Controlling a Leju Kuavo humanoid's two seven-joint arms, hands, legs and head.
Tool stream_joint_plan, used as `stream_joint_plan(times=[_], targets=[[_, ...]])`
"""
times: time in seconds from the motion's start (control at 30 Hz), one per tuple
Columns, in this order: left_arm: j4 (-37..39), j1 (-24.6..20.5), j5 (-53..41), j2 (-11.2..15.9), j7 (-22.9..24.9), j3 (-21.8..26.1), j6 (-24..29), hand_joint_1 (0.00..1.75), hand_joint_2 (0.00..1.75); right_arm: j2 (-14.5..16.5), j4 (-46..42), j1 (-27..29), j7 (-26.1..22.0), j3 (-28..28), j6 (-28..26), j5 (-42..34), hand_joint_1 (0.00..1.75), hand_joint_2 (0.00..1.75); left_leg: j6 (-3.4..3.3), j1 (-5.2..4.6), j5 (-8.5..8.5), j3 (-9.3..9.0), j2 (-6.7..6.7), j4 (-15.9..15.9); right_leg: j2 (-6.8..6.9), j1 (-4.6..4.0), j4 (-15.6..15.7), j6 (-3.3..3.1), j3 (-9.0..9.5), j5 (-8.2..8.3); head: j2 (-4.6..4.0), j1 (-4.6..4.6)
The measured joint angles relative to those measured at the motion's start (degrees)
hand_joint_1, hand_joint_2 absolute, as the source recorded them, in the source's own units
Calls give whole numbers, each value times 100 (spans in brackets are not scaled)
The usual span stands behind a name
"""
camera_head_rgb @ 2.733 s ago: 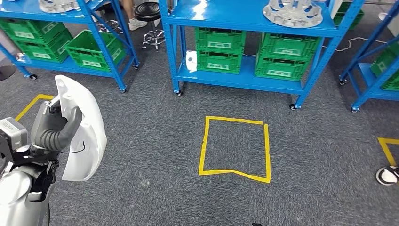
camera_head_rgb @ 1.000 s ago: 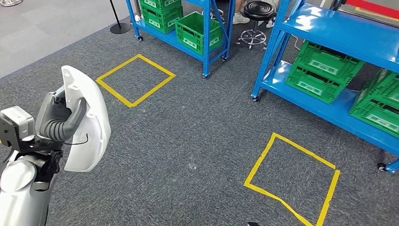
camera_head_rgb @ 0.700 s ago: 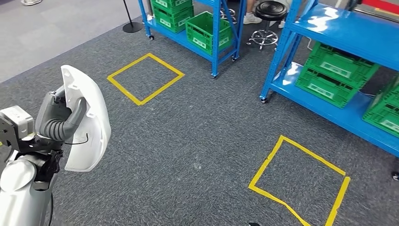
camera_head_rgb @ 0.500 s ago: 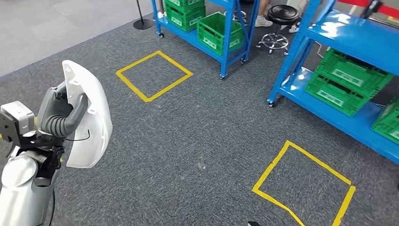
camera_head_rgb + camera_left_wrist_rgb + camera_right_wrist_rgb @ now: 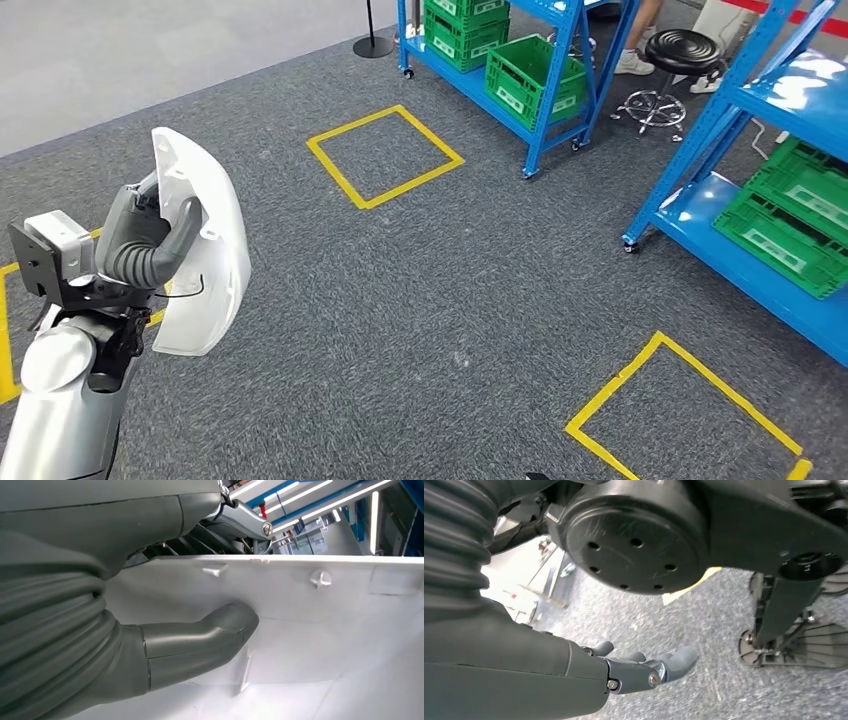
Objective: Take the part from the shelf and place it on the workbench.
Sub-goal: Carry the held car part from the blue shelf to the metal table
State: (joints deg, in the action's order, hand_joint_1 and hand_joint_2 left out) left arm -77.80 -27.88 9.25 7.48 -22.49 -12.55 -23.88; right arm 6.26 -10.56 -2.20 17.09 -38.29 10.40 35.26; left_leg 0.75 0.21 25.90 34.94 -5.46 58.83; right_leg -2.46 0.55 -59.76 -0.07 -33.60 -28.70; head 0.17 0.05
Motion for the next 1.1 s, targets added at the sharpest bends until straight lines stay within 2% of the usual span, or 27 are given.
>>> stream_joint_plan(times=[0.07, 0.13, 0.2, 0.23, 0.27, 0.3, 0.33, 0.37, 0.43, 0.47, 0.5, 0.57, 0.63, 0.7, 0.73, 0.77, 0.8, 0.83, 0.87, 0.93, 0.97, 1.0, 1.07, 1.1], targets=[[-3, 25, 0, 13, -1, 3, 4, 175, 175, 5, 0, -4, -10, -1, -1, 8, 0, 175, 77, 13, -18, 16, -36, -18, 98, -7, 40, -85, 27, 36, 0, 3], [-6, 52, 0, 38, -4, 9, 9, 175, 175, 9, 0, -9, -13, -2, -3, 11, 0, 175, 132, 6, 113, 120, 157, 190, 198, 6, 93, -170, 62, 75, 0, -18], [-6, 75, -1, 53, -8, 13, 12, 175, 175, 11, 0, 1, -15, -2, -6, 15, 0, 175, 175, 3, 464, 415, 408, 830, 300, 4, 114, -216, 68, 84, 0, -43], [-3, 91, -1, 56, -9, 13, 12, 175, 175, 12, 0, 10, -15, -2, -7, 18, 0, 175, 196, 8, 640, 599, 457, 1222, 357, -1, 113, -224, 64, 81, 0, -45], [1, 116, -2, 63, -11, 13, 12, 175, 175, 12, 0, 16, -15, -2, -8, 21, 0, 175, 210, 15, 730, 730, 478, 1504, 416, -4, 112, -227, 62, 79, 0, -45], [4, 142, -3, 73, -16, 14, 12, 175, 175, 12, 0, 19, -15, -2, -8, 22, 0, 175, 216, 20, 712, 764, 489, 1592, 473, -5, 111, -226, 62, 76, 0, -46], [7, 162, -4, 83, -22, 15, 12, 175, 175, 13, 0, 17, -15, -2, -9, 24, 0, 175, 215, 23, 592, 680, 506, 1449, 529, -5, 110, -222, 65, 73, 0, -46], [5, 175, -5, 92, -29, 20, 12, 175, 175, 14, 0, 14, -15, -2, -9, 25, 0, 175, 207, 24, 405, 489, 551, 1100, 582, -6, 108, -213, 72, 67, 0, -46], [-6, 175, -7, 101, -42, 33, 12, 175, 175, 16, 0, 9, -15, -2, -9, 31, 0, 175, 158, 3, 132, 60, 744, 307, 671, -25, 98, -174, 89, 43, 0, -44], [-15, 176, -7, 105, -47, 40, 12, 175, 175, 16, 0, 5, -15, -2, -10, 39, 0, 175, 120, -13, 78, -66, 804, 68, 712, -39, 93, -146, 95, 32, 0, -41], [-21, 182, -7, 114, -50, 48, 12, 175, 175, 16, 0, 3, -14, -2, -10, 49, 0, 175, 79, -30, 73, -114, 823, -37, 751, -53, 91, -115, 100, 24, 0, -35], [-35, 206, -7, 145, -51, 79, 12, 175, 175, 16, 0, -6, -14, -2, -11, 68, 0, 175, -1, -40, 51, -103, 714, -59, 820, -55, 93, -47, 107, 16, 0, -27], [-65, 225, -9, 173, -60, 113, 12, 175, 175, 16, 0, -10, -15, -2, -9, 83, 0, 175, -72, -20, 17, -101, 618, -83, 658, -30, -58, 22, 47, -103, 0, -21], [-94, 248, -14, 180, -69, 129, 13, 175, 175, 16, 0, -3, -15, -1, -5, 99, 0, 175, -119, -2, -2, -100, 526, -94, 384, -10, -623, 64, -212, -418, 0, -3], [-98, 269, -16, 183, -70, 134, 14, 175, 175, 16, 0, 5, -15, -1, -4, 107, 0, 175, -131, -3, -3, -95, 474, -92, 317, -10, -1016, 73, -401, -590, 0, 4], [-101, 298, -17, 184, -70, 137, 14, 175, 175, 16, 0, 11, -15, -1, -3, 113, 0, 175, -136, -6, -3, -89, 416, -87, 290, -10, -1347, 77, -569, -696, 0, 7], [-102, 328, -17, 184, -70, 138, 15, 175, 175, 16, 0, 12, -16, -2, -2, 118, 0, 175, -137, -9, -3, -85, 353, -79, 279, -12, -1517, 74, -664, -707, 0, 7], [-104, 353, -17, 185, -70, 142, 15, 175, 175, 16, 0, 10, -17, -2, -3, 121, 0, 175, -135, -9, -2, -82, 287, -68, 270, -12, -1466, 65, -652, -607, 0, 8], [-108, 371, -17, 186, -70, 145, 16, 175, 175, 16, 0, 7, -17, -2, -7, 124, 0, 175, -131, -7, -1, -81, 223, -56, 245, -10, -1197, 50, -531, -420, 0, 9], [-127, 383, -17, 187, -74, 153, 19, 175, 175, 13, 0, 5, -15, -1, -17, 129, 0, 175, -102, -7, 4, -69, 104, -28, 84, -4, -414, 15, -160, -79, 0, 8], [-138, 385, -17, 188, -78, 156, 20, 175, 175, 11, 0, 4, -18, -1, -22, 129, 0, 175, -72, -8, 3, -52, 50, -19, 19, -4, -141, -1, -37, 0, 0, 8], [-148, 392, -17, 191, -81, 160, 22, 175, 175, 9, 0, 2, -19, -1, -26, 129, 0, 175, -36, -6, -2, -35, 2, -18, -20, -11, 2, -17, 24, 16, 0, 7], [-163, 422, -17, 203, -85, 176, 26, 175, 175, 8, 0, -7, -6, -1, -42, 128, 0, 175, 48, 2, -30, -3, -89, -46, 49, -21, 43, -69, 38, 23, 0, 6], [-175, 444, -17, 213, -85, 185, 28, 175, 175, 9, 0, -11, 8, -1, -55, 128, 0, 175, 80, 5, -28, 10, -70, -38, 98, -17, 69, -107, 57, 43, 0, 6]])
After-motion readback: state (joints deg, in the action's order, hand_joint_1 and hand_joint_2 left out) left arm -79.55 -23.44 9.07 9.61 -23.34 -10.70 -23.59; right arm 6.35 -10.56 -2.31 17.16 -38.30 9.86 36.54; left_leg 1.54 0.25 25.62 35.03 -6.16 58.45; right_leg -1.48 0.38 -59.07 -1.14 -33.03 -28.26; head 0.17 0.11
